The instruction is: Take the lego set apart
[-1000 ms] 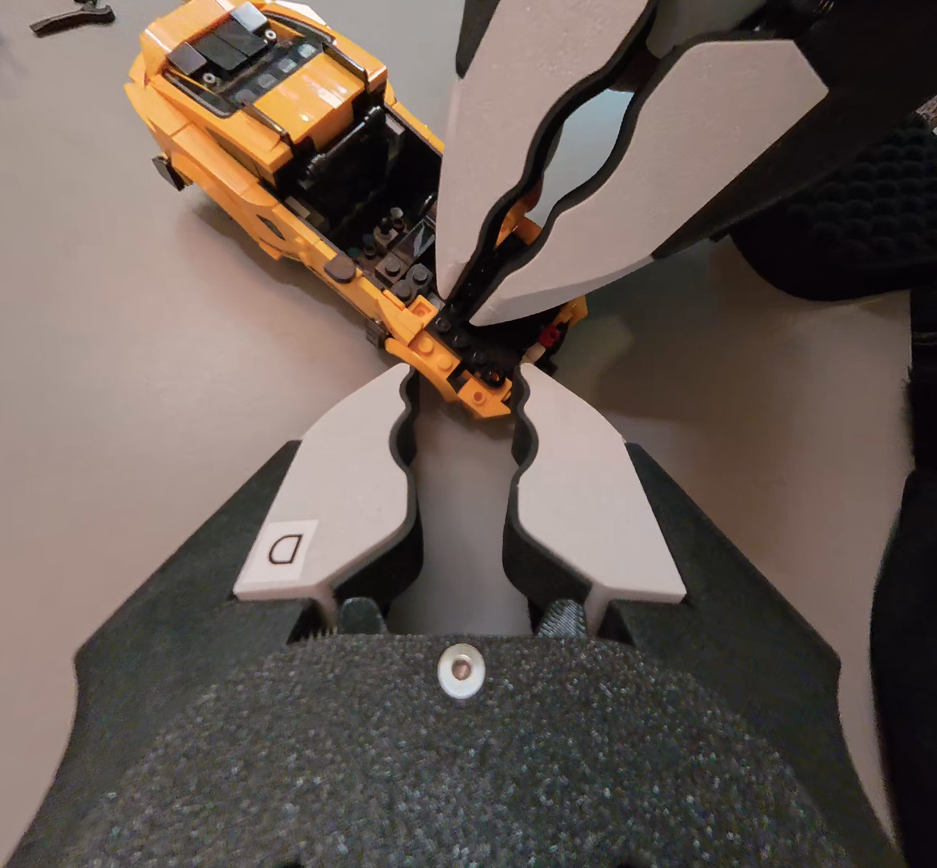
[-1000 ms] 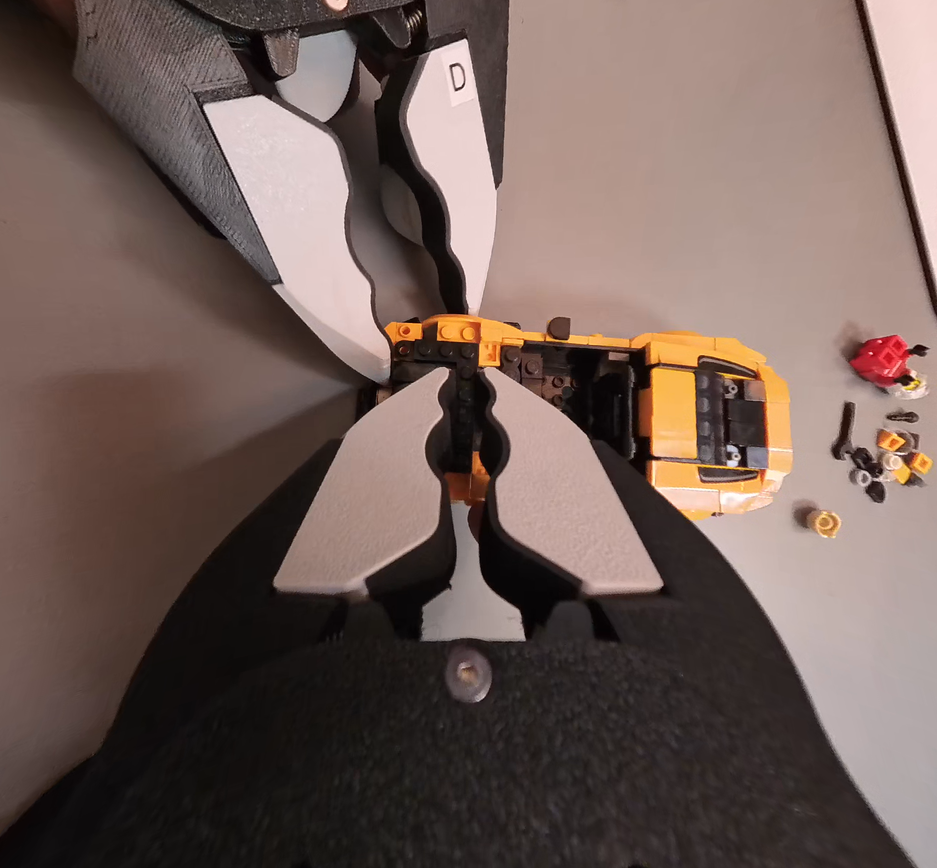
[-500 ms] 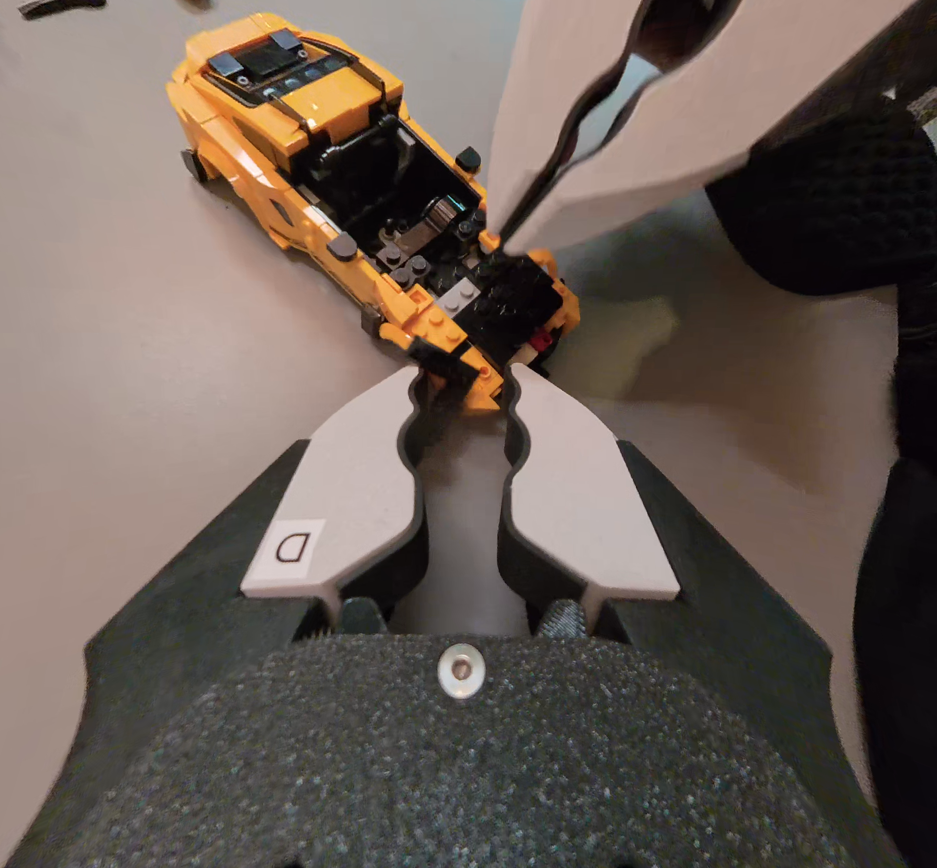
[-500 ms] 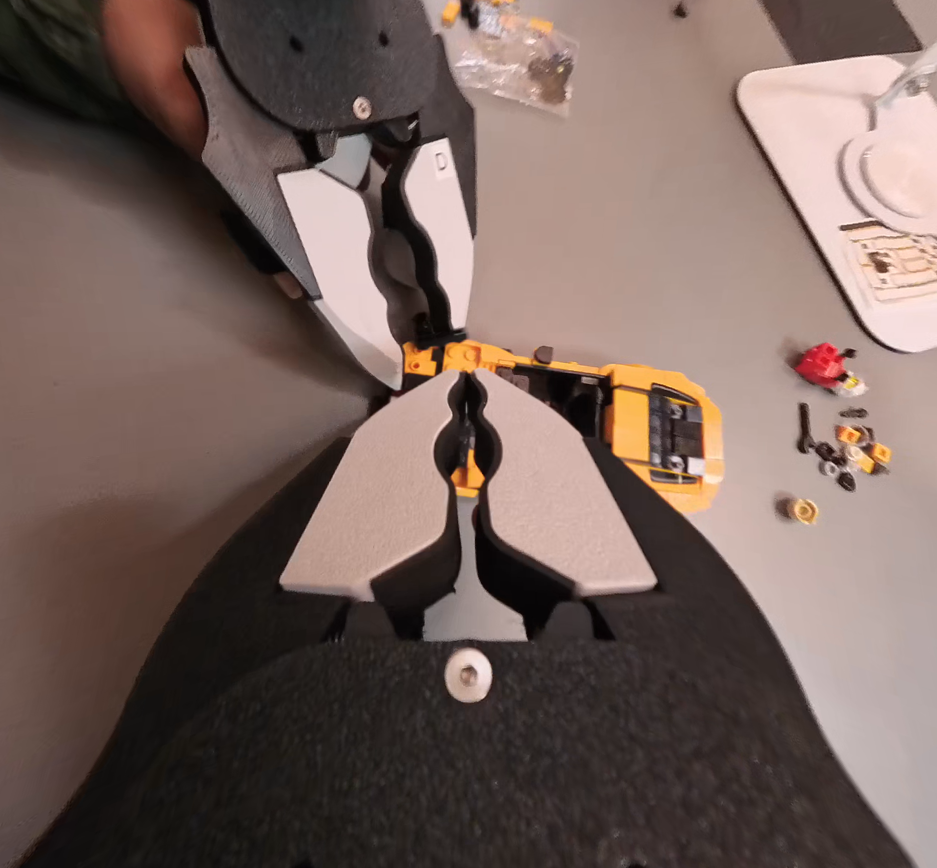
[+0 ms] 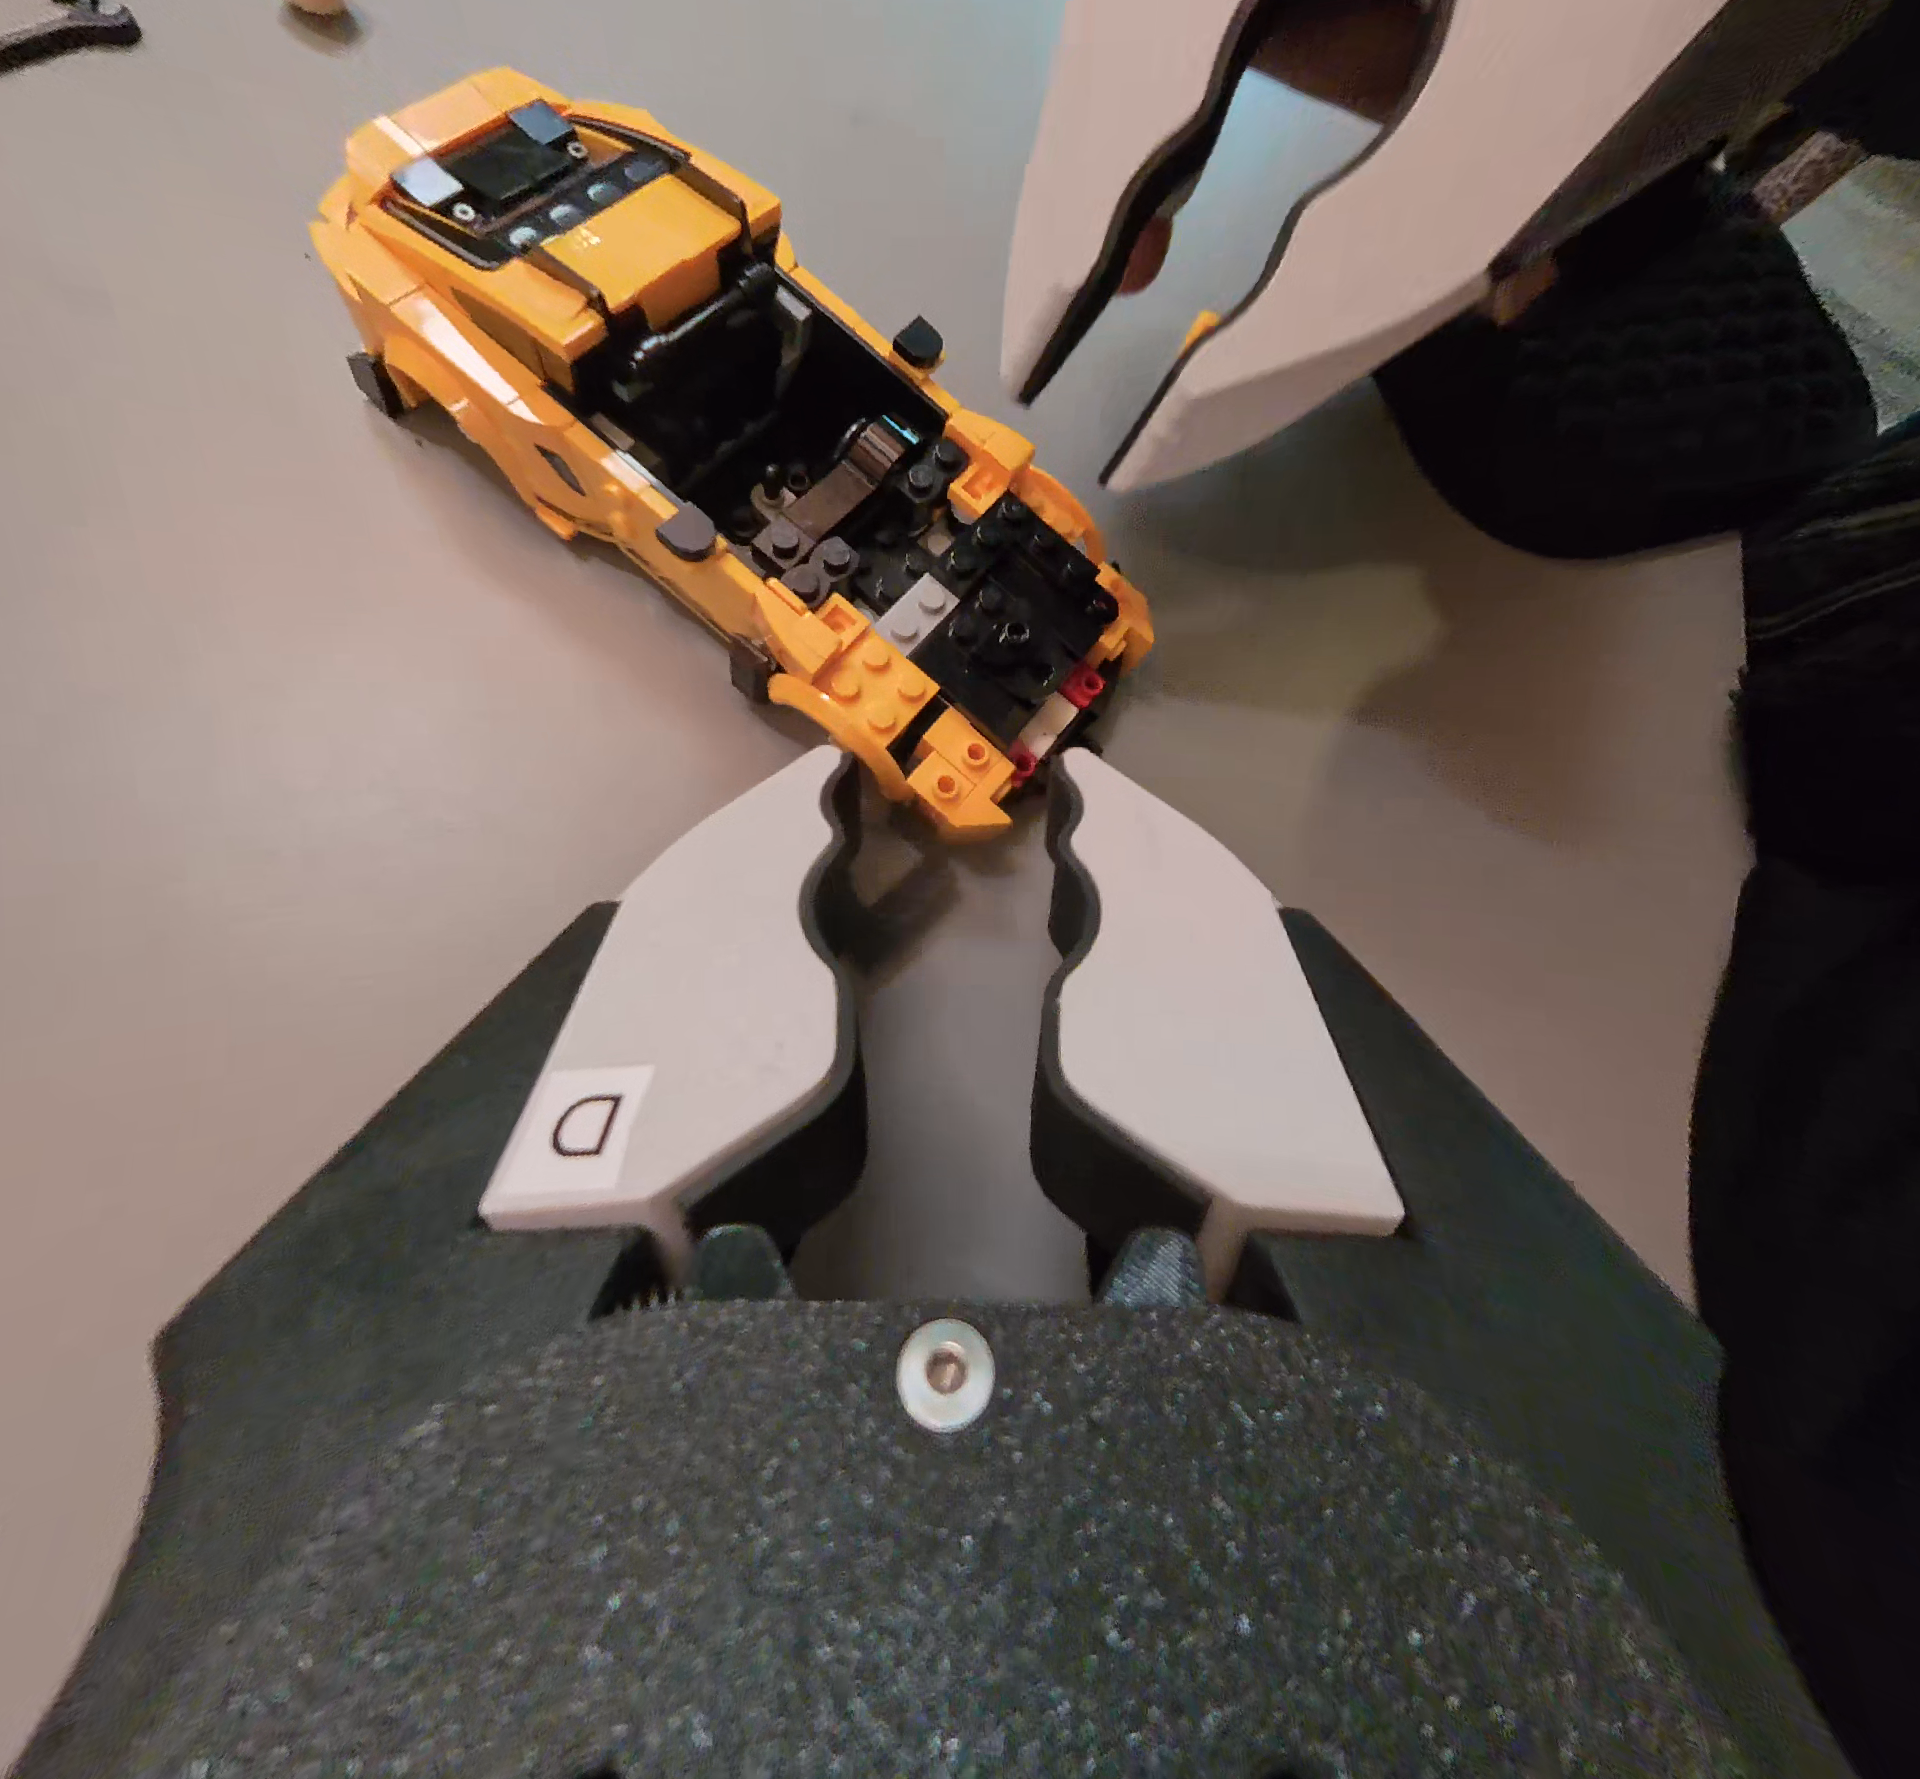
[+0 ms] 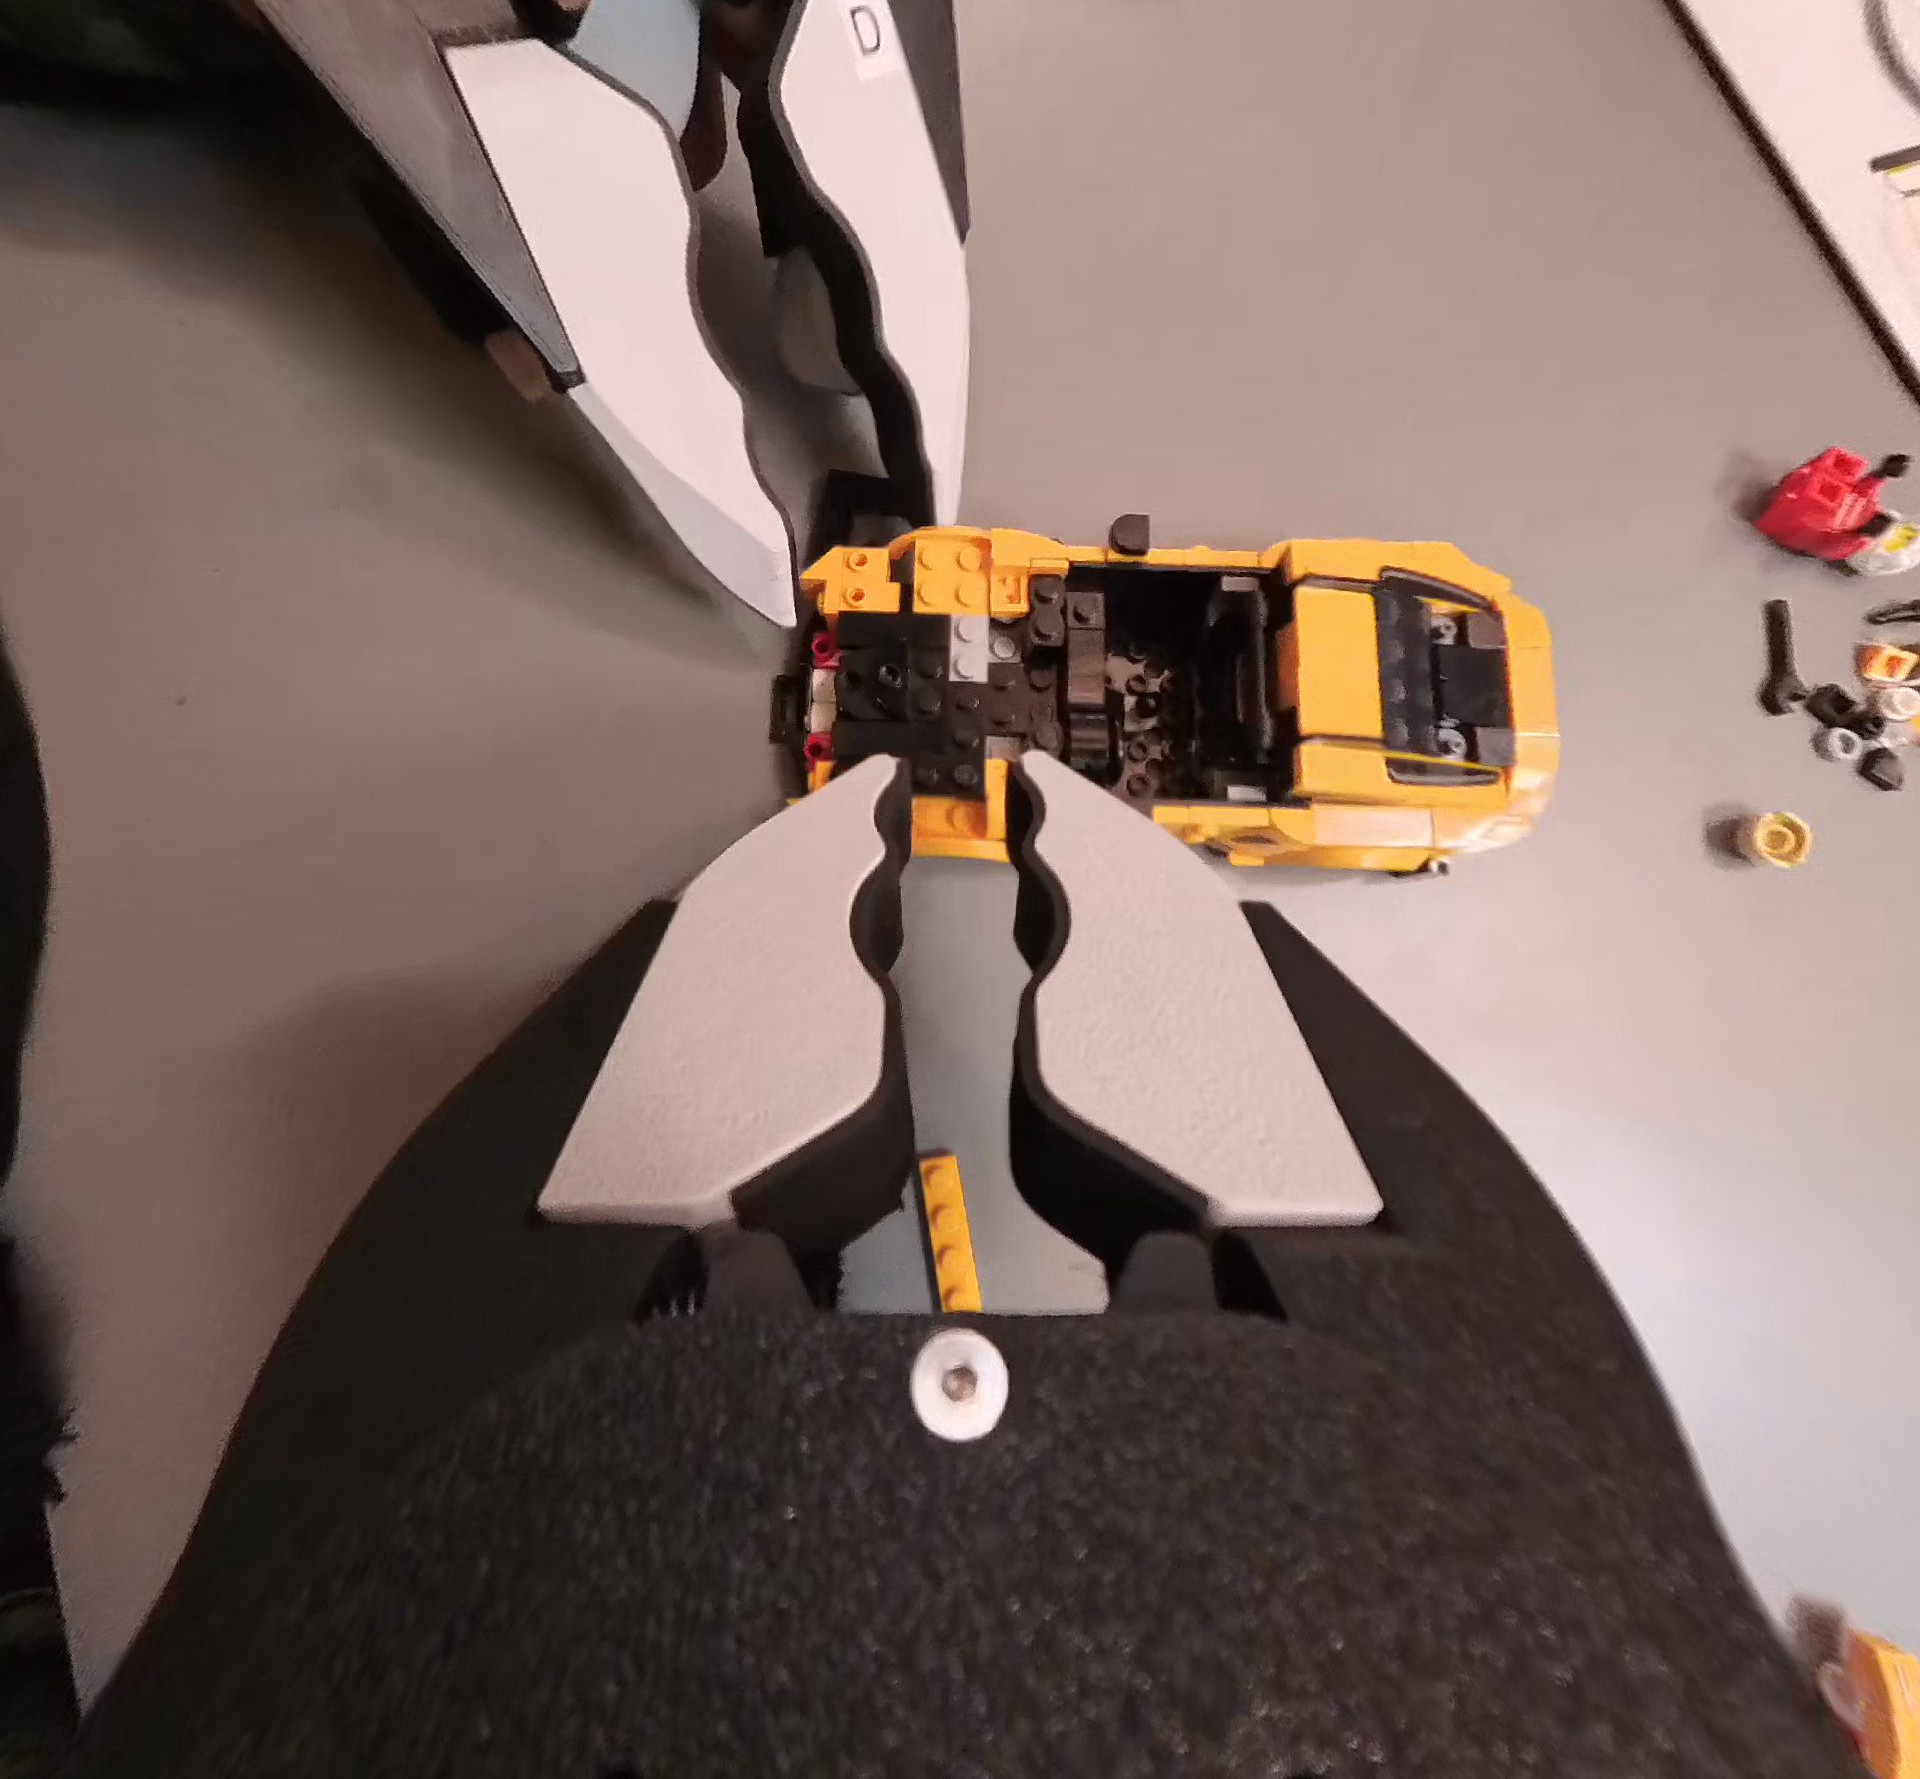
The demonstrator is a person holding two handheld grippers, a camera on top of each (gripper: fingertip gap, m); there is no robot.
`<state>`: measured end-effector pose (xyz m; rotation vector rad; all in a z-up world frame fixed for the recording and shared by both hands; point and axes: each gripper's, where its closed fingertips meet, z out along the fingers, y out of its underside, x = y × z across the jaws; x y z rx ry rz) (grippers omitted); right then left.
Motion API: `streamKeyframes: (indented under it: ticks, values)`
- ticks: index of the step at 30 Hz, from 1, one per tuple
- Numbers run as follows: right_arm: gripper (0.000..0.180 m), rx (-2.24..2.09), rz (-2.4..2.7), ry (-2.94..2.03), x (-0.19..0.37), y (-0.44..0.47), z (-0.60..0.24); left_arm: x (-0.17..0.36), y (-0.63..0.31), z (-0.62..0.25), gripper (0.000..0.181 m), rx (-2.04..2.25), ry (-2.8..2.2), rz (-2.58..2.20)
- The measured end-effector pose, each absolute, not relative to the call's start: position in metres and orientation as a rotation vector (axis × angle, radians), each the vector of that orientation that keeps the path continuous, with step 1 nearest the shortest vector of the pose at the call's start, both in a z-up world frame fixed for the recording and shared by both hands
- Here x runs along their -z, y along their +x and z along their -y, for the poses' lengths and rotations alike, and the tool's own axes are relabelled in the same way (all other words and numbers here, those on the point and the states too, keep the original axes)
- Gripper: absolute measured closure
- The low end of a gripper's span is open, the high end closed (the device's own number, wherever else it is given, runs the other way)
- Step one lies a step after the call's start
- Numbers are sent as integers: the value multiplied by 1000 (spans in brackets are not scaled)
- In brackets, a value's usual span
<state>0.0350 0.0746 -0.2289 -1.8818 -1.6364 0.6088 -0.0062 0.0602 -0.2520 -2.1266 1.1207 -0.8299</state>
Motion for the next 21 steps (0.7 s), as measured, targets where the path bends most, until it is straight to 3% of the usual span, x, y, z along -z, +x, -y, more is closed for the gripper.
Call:
streamKeyframes:
  ticks: [1,12,21]
  values:
    - [163,-589,1655,-1894,232,32,-75,251,-6,-61,147,825,-2122,-1119]
    - [169,-517,1888,-2099,250,21,-77,260,1,-73,125,627,-2083,-1138]
    - [171,-405,2005,-2087,249,21,-77,260,0,-74,129,609,-2100,-1105]
